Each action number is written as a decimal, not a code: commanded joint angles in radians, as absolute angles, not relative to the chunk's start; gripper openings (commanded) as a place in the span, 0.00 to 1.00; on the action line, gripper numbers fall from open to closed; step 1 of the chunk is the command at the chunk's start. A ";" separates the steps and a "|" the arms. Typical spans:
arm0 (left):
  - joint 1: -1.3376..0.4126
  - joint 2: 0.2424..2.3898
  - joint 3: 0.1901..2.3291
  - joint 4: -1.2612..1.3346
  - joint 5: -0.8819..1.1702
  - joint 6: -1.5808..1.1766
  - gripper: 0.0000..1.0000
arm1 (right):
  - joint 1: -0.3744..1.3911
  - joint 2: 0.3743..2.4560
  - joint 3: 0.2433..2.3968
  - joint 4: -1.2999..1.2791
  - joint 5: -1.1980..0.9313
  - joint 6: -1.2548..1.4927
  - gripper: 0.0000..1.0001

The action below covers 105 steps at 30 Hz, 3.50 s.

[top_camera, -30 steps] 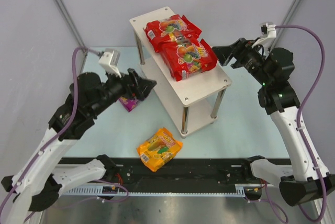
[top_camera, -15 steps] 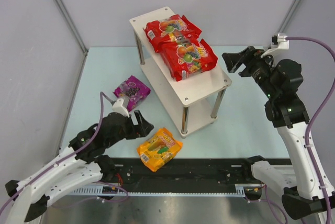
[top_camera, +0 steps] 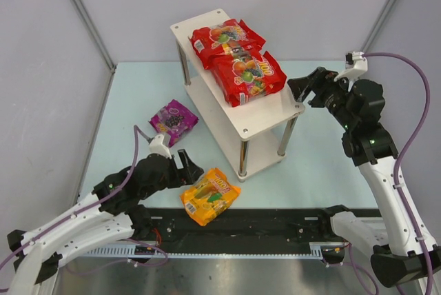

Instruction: Place and organize the candy bags onto the shelf

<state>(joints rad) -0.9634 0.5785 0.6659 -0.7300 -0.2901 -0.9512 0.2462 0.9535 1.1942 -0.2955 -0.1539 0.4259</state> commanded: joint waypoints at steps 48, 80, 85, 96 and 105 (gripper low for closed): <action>-0.963 0.778 0.428 -0.345 -0.104 -0.739 0.93 | 0.169 0.973 1.177 0.064 -0.008 0.399 0.87; -0.946 0.657 0.607 -0.540 -0.143 -0.680 0.00 | 0.169 0.977 1.177 0.025 -0.032 0.416 0.88; -0.948 0.657 0.765 -0.664 -0.221 -0.618 0.00 | 0.166 0.979 1.177 0.021 -0.037 0.419 0.88; -0.948 0.885 0.959 -0.905 -0.483 -0.502 0.00 | 0.166 0.982 1.177 0.012 -0.043 0.414 0.88; -0.793 0.930 0.956 -0.845 -0.498 -0.365 0.00 | 0.166 0.996 1.177 0.011 -0.051 0.419 0.88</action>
